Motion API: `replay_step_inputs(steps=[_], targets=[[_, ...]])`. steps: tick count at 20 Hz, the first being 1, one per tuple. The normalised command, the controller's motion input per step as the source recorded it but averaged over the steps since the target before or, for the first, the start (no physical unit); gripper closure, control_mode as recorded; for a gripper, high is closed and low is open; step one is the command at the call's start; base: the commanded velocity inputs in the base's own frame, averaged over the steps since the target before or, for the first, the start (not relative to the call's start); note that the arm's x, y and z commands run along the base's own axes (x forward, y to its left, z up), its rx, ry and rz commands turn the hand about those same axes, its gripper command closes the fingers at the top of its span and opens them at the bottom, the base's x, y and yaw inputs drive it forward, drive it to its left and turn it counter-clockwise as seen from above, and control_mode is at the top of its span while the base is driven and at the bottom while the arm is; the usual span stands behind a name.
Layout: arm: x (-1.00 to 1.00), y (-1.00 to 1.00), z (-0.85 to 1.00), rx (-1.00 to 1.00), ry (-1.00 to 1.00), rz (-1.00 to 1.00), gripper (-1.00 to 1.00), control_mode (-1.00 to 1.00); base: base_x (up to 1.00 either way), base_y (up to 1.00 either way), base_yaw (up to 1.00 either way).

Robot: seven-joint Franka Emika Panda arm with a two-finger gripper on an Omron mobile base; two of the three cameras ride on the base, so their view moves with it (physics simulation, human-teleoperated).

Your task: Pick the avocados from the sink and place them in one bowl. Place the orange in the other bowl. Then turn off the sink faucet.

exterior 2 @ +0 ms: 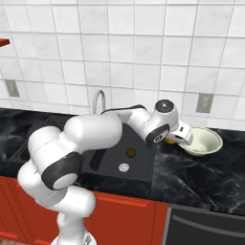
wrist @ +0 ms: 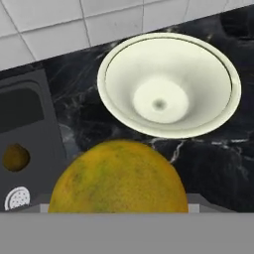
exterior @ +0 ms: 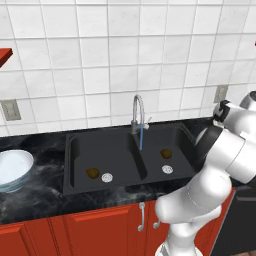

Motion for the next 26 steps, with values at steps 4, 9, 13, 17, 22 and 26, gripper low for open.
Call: replay_step_inputs(steps=[4, 9, 13, 17, 22, 26], targets=[[0.05, -0.12, 0.13, 0.00, 0.01, -0.39, 1.00, -1.00, 0.00, 0.00, 0.00], [0.16, -0.16, 0.04, 0.00, 0.04, -0.30, 1.00, -1.00, 0.00, 0.00, 0.00], [0.15, -0.10, -0.03, 0.02, 0.07, -0.10, 1.00, -1.00, 0.00, 0.00, 0.00], [0.01, -0.28, -0.01, 0.07, 0.02, -0.01, 1.00, -1.00, 0.00, 0.00, 0.00], [0.23, -0.36, 0.00, 0.12, 0.02, 0.00, 1.00, -1.00, 0.00, 0.00, 0.00], [0.35, -0.28, 0.00, 0.12, 0.07, 0.00, 1.00, -1.00, 0.00, 0.00, 0.00]])
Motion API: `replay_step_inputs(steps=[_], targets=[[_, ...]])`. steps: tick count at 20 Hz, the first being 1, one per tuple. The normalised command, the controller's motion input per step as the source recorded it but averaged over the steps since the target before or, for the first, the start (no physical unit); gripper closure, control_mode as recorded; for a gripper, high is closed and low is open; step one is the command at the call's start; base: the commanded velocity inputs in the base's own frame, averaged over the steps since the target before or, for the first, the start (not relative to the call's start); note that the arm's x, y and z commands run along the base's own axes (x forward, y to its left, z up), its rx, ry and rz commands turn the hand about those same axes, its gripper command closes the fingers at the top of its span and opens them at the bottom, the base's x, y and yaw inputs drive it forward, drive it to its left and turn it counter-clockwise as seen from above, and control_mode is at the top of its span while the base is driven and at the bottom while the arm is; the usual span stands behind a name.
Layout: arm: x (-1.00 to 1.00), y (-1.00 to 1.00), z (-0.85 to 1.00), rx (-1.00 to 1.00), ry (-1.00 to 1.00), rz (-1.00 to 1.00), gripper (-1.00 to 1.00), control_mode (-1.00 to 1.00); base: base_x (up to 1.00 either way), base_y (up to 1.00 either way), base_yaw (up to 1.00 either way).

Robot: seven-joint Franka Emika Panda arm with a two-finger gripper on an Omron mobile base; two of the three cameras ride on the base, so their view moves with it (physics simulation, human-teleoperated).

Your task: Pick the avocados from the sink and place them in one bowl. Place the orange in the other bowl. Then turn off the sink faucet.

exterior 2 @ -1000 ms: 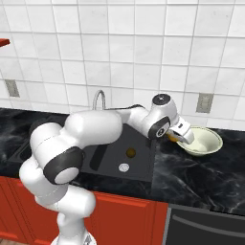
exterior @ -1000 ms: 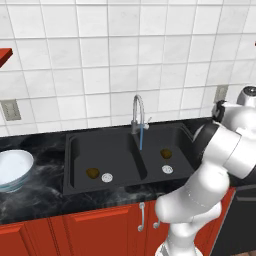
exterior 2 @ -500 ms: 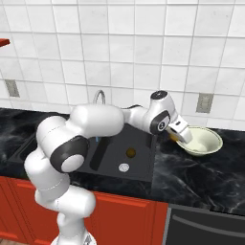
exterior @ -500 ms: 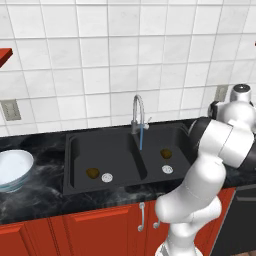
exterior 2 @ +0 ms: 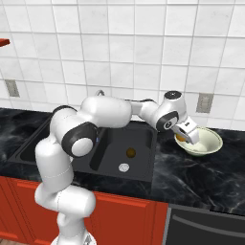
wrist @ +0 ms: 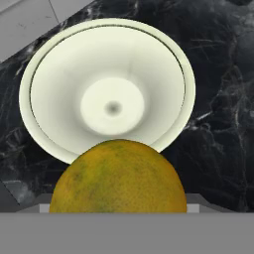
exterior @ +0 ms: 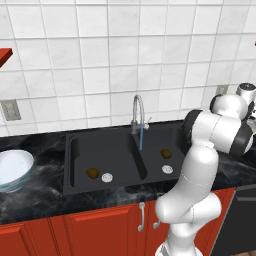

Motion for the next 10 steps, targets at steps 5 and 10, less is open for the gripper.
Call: replay_step_inputs(steps=[5, 10], targets=[[0.33, -0.30, 0.00, 0.09, 0.07, 0.00, 1.00, -1.00, 0.00, 0.00, 0.00], [0.23, -0.28, -0.16, 0.05, 0.07, 0.00, 1.00, -1.00, 0.00, 0.00, 0.00]])
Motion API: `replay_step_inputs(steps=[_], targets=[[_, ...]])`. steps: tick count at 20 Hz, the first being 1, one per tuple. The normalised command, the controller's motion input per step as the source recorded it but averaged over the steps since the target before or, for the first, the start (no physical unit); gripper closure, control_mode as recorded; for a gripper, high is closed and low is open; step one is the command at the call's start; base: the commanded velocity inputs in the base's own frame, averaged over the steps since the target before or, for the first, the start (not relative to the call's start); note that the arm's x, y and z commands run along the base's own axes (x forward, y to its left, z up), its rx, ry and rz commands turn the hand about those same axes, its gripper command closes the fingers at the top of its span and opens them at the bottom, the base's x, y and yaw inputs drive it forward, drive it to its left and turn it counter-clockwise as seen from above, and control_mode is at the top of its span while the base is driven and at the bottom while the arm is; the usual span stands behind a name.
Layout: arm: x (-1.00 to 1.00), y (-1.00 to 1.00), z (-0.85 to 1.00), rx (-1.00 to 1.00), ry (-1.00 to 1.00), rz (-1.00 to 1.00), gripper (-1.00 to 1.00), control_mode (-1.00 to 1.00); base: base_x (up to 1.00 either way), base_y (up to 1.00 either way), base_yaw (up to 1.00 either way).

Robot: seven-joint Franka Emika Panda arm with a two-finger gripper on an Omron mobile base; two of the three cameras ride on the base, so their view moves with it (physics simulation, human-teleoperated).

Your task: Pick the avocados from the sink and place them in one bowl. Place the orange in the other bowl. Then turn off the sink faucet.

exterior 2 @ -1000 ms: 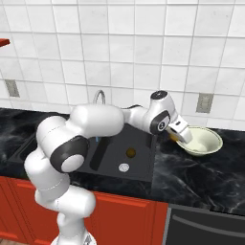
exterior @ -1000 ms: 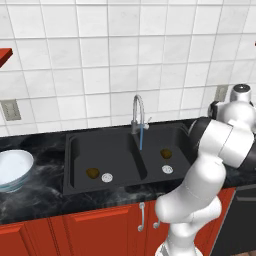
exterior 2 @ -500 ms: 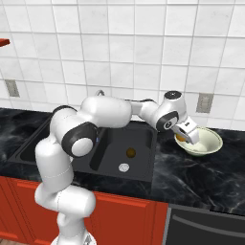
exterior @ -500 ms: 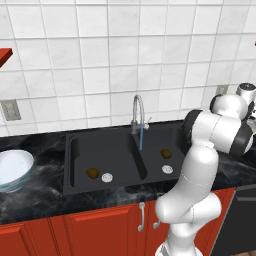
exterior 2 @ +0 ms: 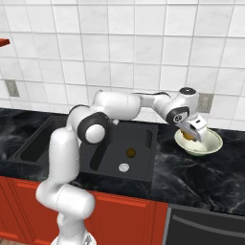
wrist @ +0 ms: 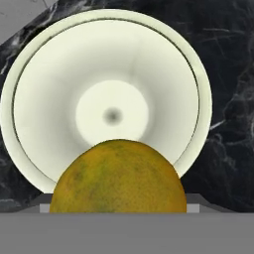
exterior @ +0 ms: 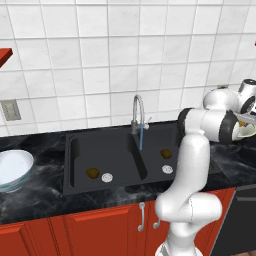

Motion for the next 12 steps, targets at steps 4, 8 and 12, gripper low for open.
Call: replay_step_inputs(steps=[4, 8, 12], targets=[[0.10, -0.11, -0.42, 0.01, 0.03, 0.00, 1.00, -1.00, 0.00, 0.00, 0.00], [0.09, 0.00, -0.51, 0.00, 0.01, 0.00, 1.00, -1.00, 0.00, 0.00, 0.00], [0.07, 0.00, -0.53, 0.00, 0.00, 0.00, 1.00, -1.00, 0.00, 0.00, 0.00]])
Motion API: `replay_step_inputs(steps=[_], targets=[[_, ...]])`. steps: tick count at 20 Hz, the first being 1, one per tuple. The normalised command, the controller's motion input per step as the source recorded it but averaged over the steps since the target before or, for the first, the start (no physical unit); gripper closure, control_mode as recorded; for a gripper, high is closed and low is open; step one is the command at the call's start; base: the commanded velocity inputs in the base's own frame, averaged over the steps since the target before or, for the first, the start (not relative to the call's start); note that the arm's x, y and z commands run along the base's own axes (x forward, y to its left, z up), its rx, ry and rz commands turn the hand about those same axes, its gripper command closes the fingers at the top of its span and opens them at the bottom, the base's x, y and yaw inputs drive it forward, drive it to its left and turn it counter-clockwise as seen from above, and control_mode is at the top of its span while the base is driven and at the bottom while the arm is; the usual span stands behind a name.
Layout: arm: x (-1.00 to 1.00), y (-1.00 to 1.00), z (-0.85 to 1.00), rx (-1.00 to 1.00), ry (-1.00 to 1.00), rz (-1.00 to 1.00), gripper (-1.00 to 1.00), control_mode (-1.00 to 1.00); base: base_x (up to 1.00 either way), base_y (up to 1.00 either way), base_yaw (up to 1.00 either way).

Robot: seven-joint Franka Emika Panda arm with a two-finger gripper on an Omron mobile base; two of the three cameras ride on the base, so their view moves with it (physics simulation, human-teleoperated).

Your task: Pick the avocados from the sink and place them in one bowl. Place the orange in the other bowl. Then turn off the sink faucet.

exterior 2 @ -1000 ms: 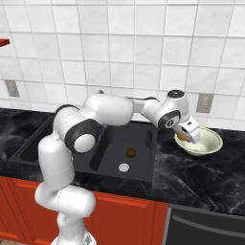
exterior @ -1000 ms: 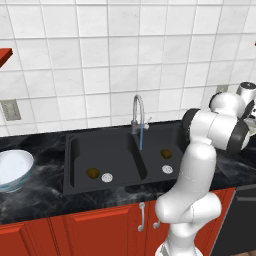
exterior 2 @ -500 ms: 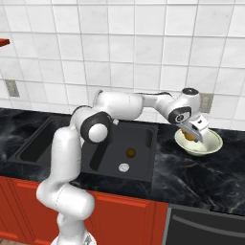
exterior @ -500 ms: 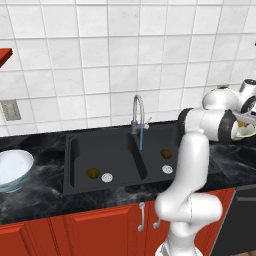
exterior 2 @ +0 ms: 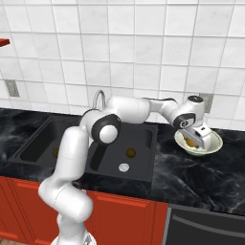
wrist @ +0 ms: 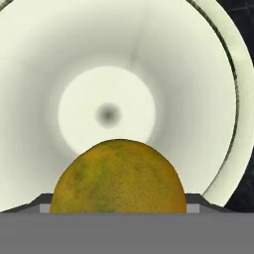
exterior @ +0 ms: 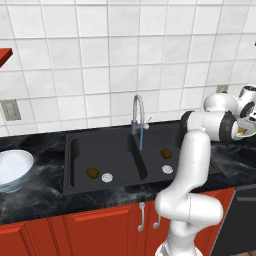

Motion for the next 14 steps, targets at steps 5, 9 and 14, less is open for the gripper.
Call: replay_step_inputs(steps=[5, 9, 14], targets=[[0.13, 0.00, -0.34, 0.00, 0.00, 0.00, 1.00, -1.00, 0.00, 0.00, 0.00], [0.07, 0.00, -0.02, 0.02, 0.00, 0.00, 1.00, -1.00, 0.00, 0.00, 0.00], [0.06, -0.01, 0.00, 0.02, 0.00, 0.00, 1.00, -1.00, 0.00, 0.00, 0.00]])
